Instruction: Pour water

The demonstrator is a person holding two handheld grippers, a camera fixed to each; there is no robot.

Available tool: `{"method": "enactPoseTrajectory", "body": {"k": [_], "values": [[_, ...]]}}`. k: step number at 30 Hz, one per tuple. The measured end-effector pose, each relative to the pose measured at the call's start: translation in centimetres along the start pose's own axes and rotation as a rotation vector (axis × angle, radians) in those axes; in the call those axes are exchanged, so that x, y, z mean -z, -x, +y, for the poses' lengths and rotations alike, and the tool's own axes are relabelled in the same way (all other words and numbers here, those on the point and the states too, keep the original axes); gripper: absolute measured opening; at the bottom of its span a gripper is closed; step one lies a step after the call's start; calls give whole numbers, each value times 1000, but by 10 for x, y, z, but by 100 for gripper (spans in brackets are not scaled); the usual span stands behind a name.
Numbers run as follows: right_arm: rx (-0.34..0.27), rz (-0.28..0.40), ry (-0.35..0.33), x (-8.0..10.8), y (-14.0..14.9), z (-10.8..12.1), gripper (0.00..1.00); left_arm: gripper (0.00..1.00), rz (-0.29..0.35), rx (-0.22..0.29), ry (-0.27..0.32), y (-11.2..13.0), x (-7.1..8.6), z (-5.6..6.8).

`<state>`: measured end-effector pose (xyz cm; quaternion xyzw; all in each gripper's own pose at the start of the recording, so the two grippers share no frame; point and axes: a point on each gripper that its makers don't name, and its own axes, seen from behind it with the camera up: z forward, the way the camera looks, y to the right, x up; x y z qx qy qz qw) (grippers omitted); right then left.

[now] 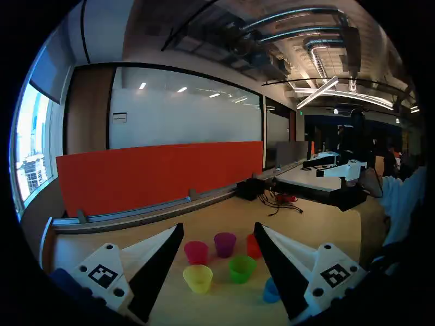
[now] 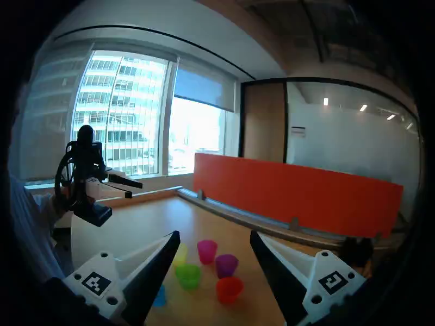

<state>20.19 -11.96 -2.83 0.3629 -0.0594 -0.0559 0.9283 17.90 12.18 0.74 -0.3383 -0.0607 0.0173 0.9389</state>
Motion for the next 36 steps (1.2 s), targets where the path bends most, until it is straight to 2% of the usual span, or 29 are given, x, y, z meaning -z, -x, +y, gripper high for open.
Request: {"method": "enactPoseTrajectory", "body": {"k": [11, 27, 36], "values": [[5, -70, -22, 4, 32, -3, 100, 96, -58, -5, 25, 34, -2, 6], [19, -139, -23, 11, 69, -1, 100, 96, -104, -21, 59, 72, -7, 24], [16, -172, -22, 15, 89, -2, 100, 96, -125, -17, 52, 91, -7, 26]]}}
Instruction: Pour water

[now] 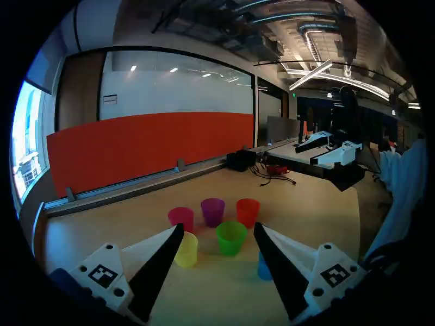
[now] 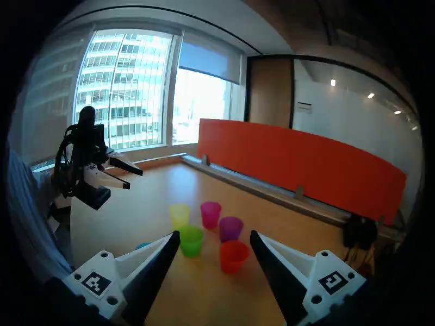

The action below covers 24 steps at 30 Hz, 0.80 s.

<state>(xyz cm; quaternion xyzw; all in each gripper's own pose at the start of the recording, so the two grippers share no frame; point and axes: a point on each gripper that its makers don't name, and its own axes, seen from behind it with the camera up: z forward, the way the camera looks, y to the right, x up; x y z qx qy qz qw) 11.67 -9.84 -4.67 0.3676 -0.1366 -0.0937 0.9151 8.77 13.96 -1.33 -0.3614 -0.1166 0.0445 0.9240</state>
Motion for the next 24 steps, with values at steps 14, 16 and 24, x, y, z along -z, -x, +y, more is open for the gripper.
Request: {"method": "enactPoseTrajectory", "body": {"k": [14, 16, 24], "values": [[30, -38, -51, -2, 15, -12, 100, 96, -26, -17, 13, 10, -2, 2], [39, -44, -63, -3, 18, -15, 100, 96, -31, -21, 15, 11, -2, 3], [57, -62, -121, -7, 28, -30, 100, 96, -58, -37, 33, 21, -7, 8]]}}
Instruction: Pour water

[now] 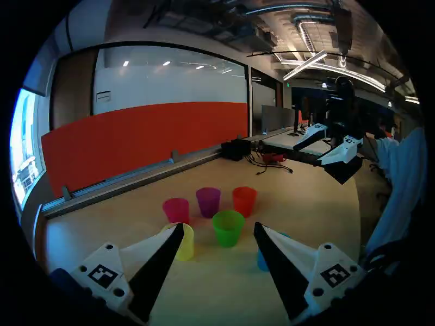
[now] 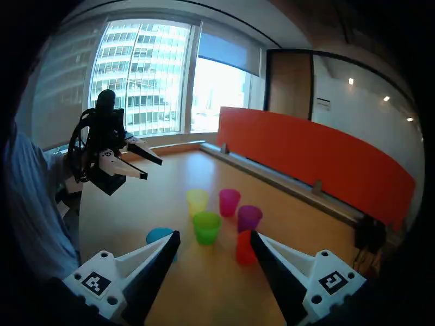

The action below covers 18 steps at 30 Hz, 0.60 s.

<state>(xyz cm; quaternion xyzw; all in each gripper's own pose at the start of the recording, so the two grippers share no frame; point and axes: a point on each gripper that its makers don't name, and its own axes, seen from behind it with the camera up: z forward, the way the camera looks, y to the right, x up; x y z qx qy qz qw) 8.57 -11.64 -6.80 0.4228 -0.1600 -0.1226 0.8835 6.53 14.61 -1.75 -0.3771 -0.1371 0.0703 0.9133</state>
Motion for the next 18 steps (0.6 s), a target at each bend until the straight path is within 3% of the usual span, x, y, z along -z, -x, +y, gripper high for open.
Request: {"method": "enactPoseTrajectory", "body": {"k": [18], "values": [[67, -65, -138, -13, 33, -45, 100, 96, -51, -24, 7, 25, -18, 6]]}}
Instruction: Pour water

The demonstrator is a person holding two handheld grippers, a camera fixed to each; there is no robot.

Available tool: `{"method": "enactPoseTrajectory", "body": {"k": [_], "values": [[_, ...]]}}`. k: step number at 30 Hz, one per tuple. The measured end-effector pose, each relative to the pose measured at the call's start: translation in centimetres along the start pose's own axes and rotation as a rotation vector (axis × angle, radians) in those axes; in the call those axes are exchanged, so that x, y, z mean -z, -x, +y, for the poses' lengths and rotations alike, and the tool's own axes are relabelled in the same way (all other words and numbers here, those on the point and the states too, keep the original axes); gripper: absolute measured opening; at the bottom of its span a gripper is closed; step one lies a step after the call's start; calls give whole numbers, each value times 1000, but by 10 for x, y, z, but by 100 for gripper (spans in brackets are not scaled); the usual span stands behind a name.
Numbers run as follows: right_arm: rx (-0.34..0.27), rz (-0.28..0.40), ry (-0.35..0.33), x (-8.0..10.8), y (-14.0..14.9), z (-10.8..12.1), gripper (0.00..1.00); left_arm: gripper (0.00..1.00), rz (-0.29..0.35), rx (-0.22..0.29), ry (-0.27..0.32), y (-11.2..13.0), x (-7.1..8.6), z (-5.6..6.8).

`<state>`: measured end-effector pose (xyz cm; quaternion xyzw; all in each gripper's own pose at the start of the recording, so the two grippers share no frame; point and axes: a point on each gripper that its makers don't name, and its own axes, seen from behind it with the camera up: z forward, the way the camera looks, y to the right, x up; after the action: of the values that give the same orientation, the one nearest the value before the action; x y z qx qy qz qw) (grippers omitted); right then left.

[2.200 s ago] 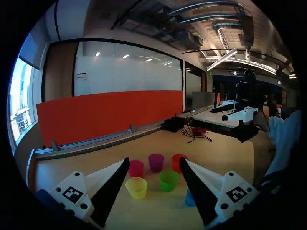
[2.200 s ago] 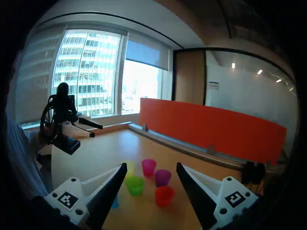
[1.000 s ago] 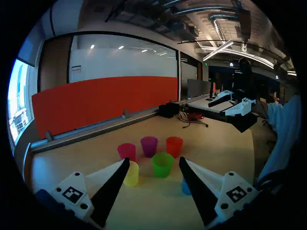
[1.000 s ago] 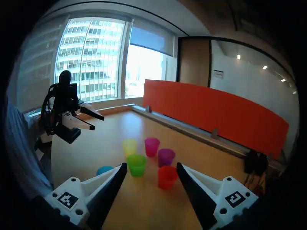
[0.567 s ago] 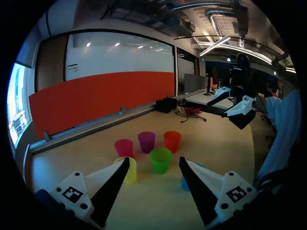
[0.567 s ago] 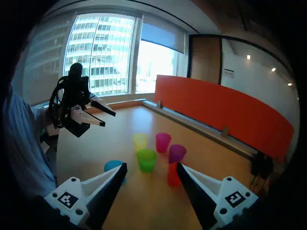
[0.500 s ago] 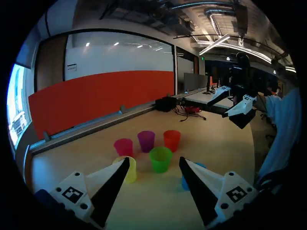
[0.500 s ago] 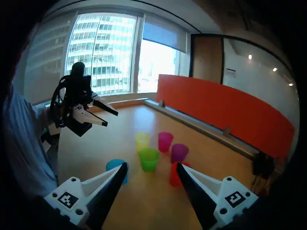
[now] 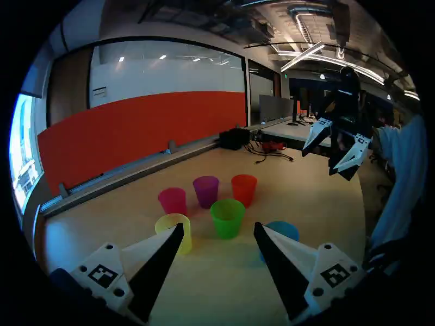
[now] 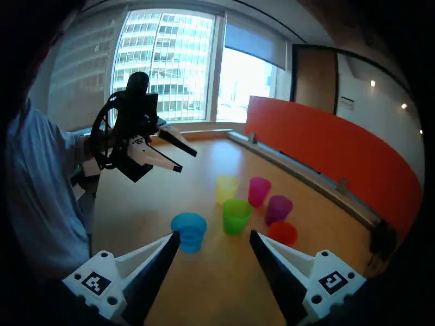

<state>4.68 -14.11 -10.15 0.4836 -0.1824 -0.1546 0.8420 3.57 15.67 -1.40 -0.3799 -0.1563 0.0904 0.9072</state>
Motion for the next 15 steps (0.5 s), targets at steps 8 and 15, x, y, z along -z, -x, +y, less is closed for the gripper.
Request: {"method": "enactPoseTrajectory", "body": {"k": [8, 15], "values": [[3, -27, -23, -12, 12, -7, 100, 96, -19, -4, 6, 10, -9, 1], [2, -45, -42, -25, 23, -11, 100, 96, -24, -5, 6, 13, -17, -4]]}}
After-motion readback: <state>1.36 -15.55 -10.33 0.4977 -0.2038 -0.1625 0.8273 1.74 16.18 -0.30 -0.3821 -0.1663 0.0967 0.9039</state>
